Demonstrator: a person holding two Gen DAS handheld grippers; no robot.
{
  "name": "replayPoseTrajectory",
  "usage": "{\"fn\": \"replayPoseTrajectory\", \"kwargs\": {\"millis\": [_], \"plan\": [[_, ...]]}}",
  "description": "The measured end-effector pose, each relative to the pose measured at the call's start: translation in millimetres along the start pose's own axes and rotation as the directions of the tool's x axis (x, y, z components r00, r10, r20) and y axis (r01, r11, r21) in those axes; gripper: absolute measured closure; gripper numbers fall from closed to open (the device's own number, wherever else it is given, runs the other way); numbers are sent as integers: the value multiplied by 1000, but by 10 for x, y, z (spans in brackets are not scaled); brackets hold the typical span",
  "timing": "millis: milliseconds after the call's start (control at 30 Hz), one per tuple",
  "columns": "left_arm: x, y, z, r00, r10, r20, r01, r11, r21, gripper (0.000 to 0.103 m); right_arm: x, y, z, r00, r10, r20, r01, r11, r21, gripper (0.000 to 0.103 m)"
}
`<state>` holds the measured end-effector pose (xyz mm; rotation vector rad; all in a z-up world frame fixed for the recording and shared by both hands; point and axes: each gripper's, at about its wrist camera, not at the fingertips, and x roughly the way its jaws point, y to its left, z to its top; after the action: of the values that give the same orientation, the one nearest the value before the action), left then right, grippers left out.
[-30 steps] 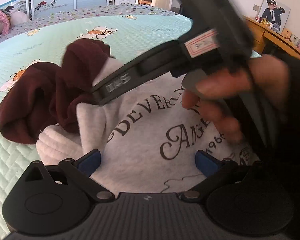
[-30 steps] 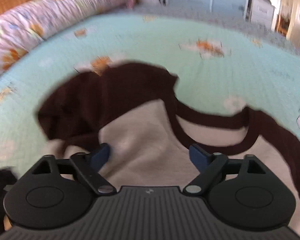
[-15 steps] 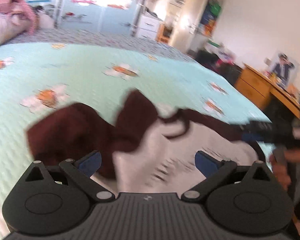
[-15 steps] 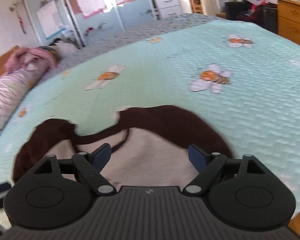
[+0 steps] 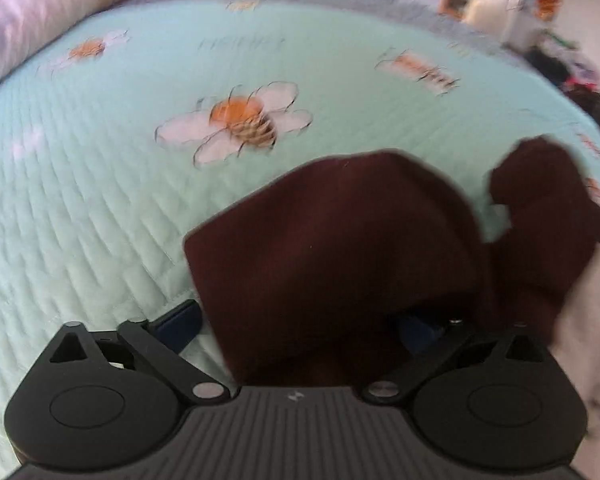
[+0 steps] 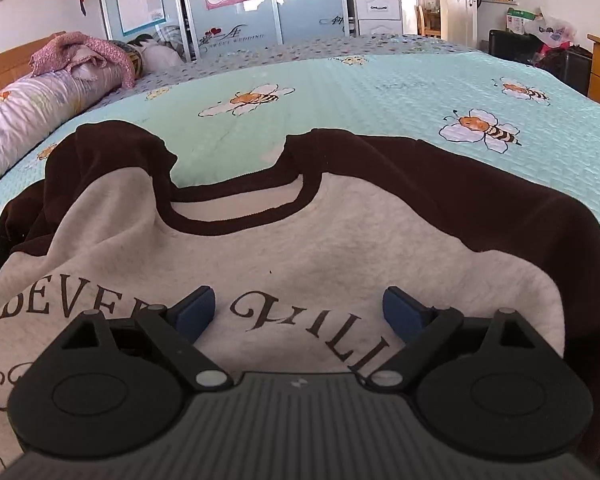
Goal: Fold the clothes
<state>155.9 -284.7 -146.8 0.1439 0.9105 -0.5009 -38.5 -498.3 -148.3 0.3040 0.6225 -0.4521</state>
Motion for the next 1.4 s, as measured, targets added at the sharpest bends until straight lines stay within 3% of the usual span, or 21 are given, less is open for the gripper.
{"fn": "replayPoseTrajectory", "kwargs": {"millis": [67, 133, 200, 233, 367, 500, 600, 633, 733, 800, 867, 933, 1033, 1133, 1267, 1400], "plan": [[-5, -114, -5, 999, 12, 34, -13, 1000, 24, 5, -35, 7, -28, 1000, -4, 12, 4, 1000, -3, 11], [-90, -111, 7, 997, -50, 61, 49, 999, 11, 45, -32, 15, -44, 1000, -9, 23, 9, 1000, -5, 10], [-201, -35, 46, 987, -136, 85, 140, 990, -38, 67, -34, 23, -59, 999, -12, 34, 13, 1000, -6, 9], [-297, 5, 65, 979, -174, 109, 181, 982, -57, 70, -39, 32, -69, 999, -14, 39, 15, 1000, -5, 9], [-933, 128, 41, 937, -233, 259, 259, 963, -73, 71, -42, 41, -79, 999, -15, 47, 16, 1000, -3, 9], [-1606, 366, -80, 898, -204, 389, 253, 964, -80, 71, -58, 34, -86, 999, -12, 51, 12, 1000, 1, 9], [-1822, 562, -176, 902, -152, 404, 199, 977, -77, 65, -71, 32, -95, 998, -11, 57, 11, 1000, 3, 9], [-1824, 623, -216, 915, -124, 384, 173, 980, -97, 61, -75, 31, -98, 998, -11, 58, 11, 1000, 4, 9], [-1556, 752, -425, 975, -32, 220, 79, 974, -211, 51, -80, 31, -99, 998, -12, 60, 11, 1000, 5, 9], [-1381, 797, -608, 994, 0, 110, 29, 963, -267, 48, -94, 26, -99, 998, -8, 61, 8, 1000, 7, 9], [-1303, 786, -763, 999, 4, 40, 8, 954, -298, 48, -114, 13, -101, 998, -3, 61, 2, 1000, 11, 9], [-1321, 707, -812, 1000, -5, 26, 12, 960, -280, 46, -121, 6, -100, 998, 1, 61, -1, 1000, 14, 9], [-1542, 496, -794, 997, -30, 72, 45, 977, -208, 46, -126, 0, -91, 998, 3, 59, -4, 1000, 18, 9], [-1763, 172, -748, 982, -117, 145, 132, 987, -92, 40, -136, -9, -83, 998, 10, 58, -11, 1000, 24, 9], [-1724, -319, -637, 950, -293, 112, 288, 956, 57, 36, -163, -23, -60, 998, 21, 52, -23, 999, 35, 9], [-1574, -619, -527, 932, -352, 84, 341, 933, 115, 35, -244, -129, 33, 998, 54, 35, -55, 997, 53, 9]]}}
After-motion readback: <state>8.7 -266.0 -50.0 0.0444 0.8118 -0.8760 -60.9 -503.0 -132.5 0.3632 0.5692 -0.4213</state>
